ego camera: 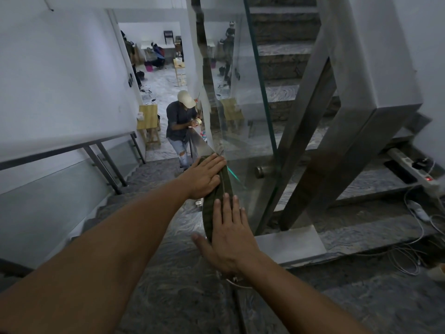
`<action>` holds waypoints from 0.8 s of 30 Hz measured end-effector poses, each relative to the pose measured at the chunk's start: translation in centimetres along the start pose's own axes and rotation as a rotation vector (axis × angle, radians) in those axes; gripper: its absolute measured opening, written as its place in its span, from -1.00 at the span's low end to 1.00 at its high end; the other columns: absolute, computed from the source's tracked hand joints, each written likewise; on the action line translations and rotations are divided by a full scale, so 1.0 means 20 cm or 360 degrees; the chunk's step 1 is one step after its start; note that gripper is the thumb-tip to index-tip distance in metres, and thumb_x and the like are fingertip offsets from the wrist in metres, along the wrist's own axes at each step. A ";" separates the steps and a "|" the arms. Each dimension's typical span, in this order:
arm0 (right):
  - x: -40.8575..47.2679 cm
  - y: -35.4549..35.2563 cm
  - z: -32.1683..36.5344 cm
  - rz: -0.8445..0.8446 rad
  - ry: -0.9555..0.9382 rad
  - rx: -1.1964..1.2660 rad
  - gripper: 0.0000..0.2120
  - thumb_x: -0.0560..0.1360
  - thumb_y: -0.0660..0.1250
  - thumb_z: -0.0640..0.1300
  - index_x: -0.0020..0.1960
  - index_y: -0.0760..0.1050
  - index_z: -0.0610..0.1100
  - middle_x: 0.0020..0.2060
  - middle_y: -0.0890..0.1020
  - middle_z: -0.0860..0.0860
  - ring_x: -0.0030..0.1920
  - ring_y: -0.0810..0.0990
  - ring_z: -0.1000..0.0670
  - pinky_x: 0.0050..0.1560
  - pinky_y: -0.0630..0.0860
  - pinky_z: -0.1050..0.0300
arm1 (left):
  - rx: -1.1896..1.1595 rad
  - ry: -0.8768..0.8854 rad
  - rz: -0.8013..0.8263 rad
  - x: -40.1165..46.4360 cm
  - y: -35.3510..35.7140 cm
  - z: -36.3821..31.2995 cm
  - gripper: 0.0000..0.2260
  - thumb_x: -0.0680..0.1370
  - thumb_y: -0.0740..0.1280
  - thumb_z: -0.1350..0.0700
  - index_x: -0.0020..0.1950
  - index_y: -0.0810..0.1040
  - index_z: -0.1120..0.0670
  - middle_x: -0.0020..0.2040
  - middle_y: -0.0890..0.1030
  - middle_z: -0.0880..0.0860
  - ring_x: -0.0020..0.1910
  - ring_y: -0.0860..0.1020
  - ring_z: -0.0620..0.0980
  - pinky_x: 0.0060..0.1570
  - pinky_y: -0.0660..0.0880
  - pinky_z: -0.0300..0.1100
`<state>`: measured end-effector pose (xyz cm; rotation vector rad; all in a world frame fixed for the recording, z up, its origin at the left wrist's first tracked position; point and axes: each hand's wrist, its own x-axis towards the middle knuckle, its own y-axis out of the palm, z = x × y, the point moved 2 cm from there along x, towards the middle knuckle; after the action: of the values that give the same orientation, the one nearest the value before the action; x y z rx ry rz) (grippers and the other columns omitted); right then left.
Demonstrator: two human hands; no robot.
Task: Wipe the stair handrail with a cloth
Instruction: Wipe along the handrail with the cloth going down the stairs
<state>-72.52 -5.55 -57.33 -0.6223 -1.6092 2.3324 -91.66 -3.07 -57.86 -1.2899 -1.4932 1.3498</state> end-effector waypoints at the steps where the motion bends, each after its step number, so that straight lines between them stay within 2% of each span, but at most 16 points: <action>1: 0.01 -0.01 0.00 0.0004 -0.0002 0.0012 -0.10 0.44 -0.21 0.44 0.50 -0.37 -0.17 0.49 -0.36 -0.17 0.46 -0.45 -0.15 0.48 -0.30 -0.16 | -0.0008 -0.0022 -0.0008 0.00 0.00 0.00 -0.50 0.62 -0.10 -0.01 0.56 -0.06 0.03 0.59 -0.03 0.03 0.56 -0.11 -0.03 0.51 -0.17 0.04; 7: 0.02 -0.02 -0.01 0.0000 -0.0041 -0.0054 -0.27 0.56 -0.16 0.25 0.52 -0.30 -0.19 0.51 -0.29 -0.21 0.49 -0.36 -0.20 0.48 -0.30 -0.20 | -0.0158 -0.0142 -0.0078 -0.02 0.02 -0.03 -0.42 0.55 -0.12 -0.02 0.55 -0.02 0.14 0.58 0.02 0.14 0.55 -0.03 0.07 0.51 -0.09 0.01; 10: -0.03 -0.01 -0.01 -0.0031 -0.0070 -0.0123 -0.29 0.57 -0.11 0.20 0.52 -0.28 -0.18 0.52 -0.26 -0.21 0.50 -0.33 -0.22 0.46 -0.33 -0.23 | -0.0157 -0.0258 -0.0092 -0.08 0.04 -0.06 -0.40 0.53 -0.15 -0.04 0.56 -0.06 0.13 0.59 -0.04 0.10 0.56 -0.09 0.05 0.50 -0.11 0.10; 13: -0.11 0.01 -0.01 -0.0027 -0.0115 -0.0215 -0.30 0.58 -0.13 0.19 0.52 -0.29 -0.18 0.52 -0.26 -0.21 0.50 -0.35 -0.22 0.44 -0.37 -0.24 | -0.0141 -0.0320 -0.0060 -0.17 0.07 -0.11 -0.45 0.59 -0.14 -0.03 0.56 -0.12 0.10 0.59 -0.12 0.04 0.55 -0.18 0.00 0.48 -0.23 0.15; 15: -0.18 0.02 -0.01 -0.0027 -0.0151 -0.0249 -0.31 0.58 -0.14 0.20 0.52 -0.29 -0.17 0.53 -0.25 -0.20 0.50 -0.35 -0.21 0.44 -0.37 -0.23 | -0.0172 -0.0339 -0.0061 -0.23 0.09 -0.15 -0.42 0.55 -0.18 -0.06 0.56 -0.12 0.09 0.59 -0.13 0.03 0.55 -0.19 -0.01 0.46 -0.29 0.14; 20: -0.35 0.06 -0.03 -0.0115 -0.0261 -0.0334 -0.32 0.57 -0.15 0.20 0.53 -0.23 -0.16 0.54 -0.17 -0.20 0.52 -0.26 -0.21 0.40 -0.41 -0.20 | -0.0144 -0.0358 -0.0086 -0.39 0.12 -0.27 -0.38 0.50 -0.21 -0.06 0.56 -0.13 0.08 0.59 -0.13 0.02 0.55 -0.19 -0.02 0.46 -0.31 0.14; 24: -0.48 0.09 -0.11 -0.0108 -0.0340 -0.0362 -0.33 0.58 -0.13 0.20 0.53 -0.25 -0.13 0.54 -0.18 -0.16 0.52 -0.29 -0.17 0.44 -0.37 -0.18 | -0.0114 -0.0351 -0.0063 -0.50 0.16 -0.36 -0.39 0.52 -0.22 -0.06 0.56 -0.15 0.09 0.59 -0.16 0.03 0.55 -0.20 -0.02 0.47 -0.26 0.17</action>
<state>-62.93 -8.43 -57.65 -0.3634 -1.9767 2.2491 -81.86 -11.16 -58.70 -1.1781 -1.7212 1.4624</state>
